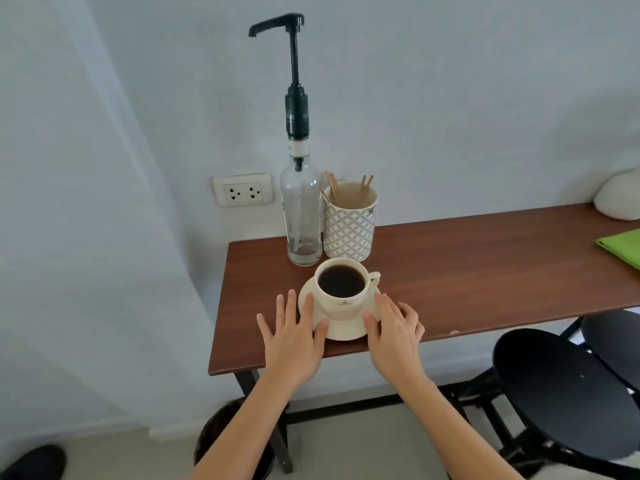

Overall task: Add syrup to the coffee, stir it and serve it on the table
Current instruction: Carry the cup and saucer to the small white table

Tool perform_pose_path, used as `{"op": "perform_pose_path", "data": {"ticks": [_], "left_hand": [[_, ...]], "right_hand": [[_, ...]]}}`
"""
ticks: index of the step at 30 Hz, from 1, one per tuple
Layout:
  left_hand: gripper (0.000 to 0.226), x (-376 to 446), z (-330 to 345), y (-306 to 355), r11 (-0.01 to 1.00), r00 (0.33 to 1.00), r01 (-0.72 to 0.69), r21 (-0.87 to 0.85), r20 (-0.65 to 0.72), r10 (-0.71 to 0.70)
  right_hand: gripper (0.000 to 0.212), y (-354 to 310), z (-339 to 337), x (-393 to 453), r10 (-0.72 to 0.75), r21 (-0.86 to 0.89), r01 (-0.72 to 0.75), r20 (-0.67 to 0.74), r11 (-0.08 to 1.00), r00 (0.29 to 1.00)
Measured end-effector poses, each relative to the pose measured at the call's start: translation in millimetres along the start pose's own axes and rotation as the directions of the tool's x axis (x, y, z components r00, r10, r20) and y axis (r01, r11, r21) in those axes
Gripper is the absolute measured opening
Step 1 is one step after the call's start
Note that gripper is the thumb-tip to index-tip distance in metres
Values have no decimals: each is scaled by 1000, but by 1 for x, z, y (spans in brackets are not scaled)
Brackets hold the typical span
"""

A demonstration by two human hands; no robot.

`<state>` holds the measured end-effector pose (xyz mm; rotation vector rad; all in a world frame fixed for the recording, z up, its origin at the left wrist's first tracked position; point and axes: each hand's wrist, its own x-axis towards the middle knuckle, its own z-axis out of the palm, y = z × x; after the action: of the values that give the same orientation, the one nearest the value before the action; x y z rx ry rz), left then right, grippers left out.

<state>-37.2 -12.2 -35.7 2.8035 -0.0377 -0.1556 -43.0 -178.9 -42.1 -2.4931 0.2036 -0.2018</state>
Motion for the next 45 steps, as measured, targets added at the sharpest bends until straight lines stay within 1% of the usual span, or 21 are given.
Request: {"op": "perform_pose_path", "data": {"ticks": [3,8,13,16,18,21,24,26,28,29,30,31,32,34,36,39,41,44,45], "left_hand": [[62,-4,-2,4,999,1000,14,52,18,-15],[62,-8,-2,1,997,1000,-5,72,24,3],[61,-14,-3,-4,996,998,-48,74,38,45],[60,-14,-3,-8,994,996,-80,74,39,78],[60,-14,-3,-11,992,994,-102,73,42,99],[59,-16,-4,-16,989,991,-129,67,53,126],[60,-19,-4,-19,987,987,-150,64,60,146],[60,-21,-5,-22,985,985,-162,66,65,158],[60,-24,-5,-23,985,984,-166,49,77,162],[60,-25,-5,-22,984,983,-174,50,77,169],[60,-26,-5,-23,983,982,-175,45,78,172],[60,-31,-6,-26,986,984,-164,17,68,162],[61,-36,-7,-28,988,986,-155,-5,57,155],[61,-41,-2,-26,987,986,-160,-20,51,161],[61,-55,0,-25,992,996,-92,-91,-5,92],[62,-63,5,-22,983,995,-95,-154,-13,94],[64,-68,6,-22,971,996,-94,-221,-16,92],[66,-77,4,-19,937,994,-107,-331,-23,105],[67,-82,1,-17,920,995,-100,-380,-25,98]], "right_hand": [[53,5,4,-2,4,-67,-3,9,998,1000],[54,3,10,-13,46,-73,-49,-45,996,998],[53,1,18,-28,34,-55,-43,-168,998,985],[56,-4,19,-38,74,47,-66,-186,997,980],[61,-9,17,-45,136,179,-108,-151,978,979],[63,-15,11,-53,216,387,-183,-45,904,975],[66,-16,7,-55,242,505,-247,77,827,967],[70,-14,5,-55,226,635,-274,158,722,961],[70,-9,3,-55,190,772,-289,219,566,957],[68,-7,0,-57,178,826,-303,247,476,952],[68,-8,-2,-60,173,853,-320,272,412,947],[68,-13,-3,-62,166,856,-334,291,394,942],[66,-16,-4,-64,154,850,-338,301,404,941],[65,-10,-6,-65,181,855,-367,321,367,930],[68,-11,-11,-64,107,844,-368,356,391,928],[72,-4,-13,-71,126,845,-390,370,366,920],[73,-3,-16,-79,121,853,-391,373,347,920],[72,-2,-23,-86,128,852,-379,357,361,925],[71,-3,-27,-87,110,854,-375,360,360,927]]}}
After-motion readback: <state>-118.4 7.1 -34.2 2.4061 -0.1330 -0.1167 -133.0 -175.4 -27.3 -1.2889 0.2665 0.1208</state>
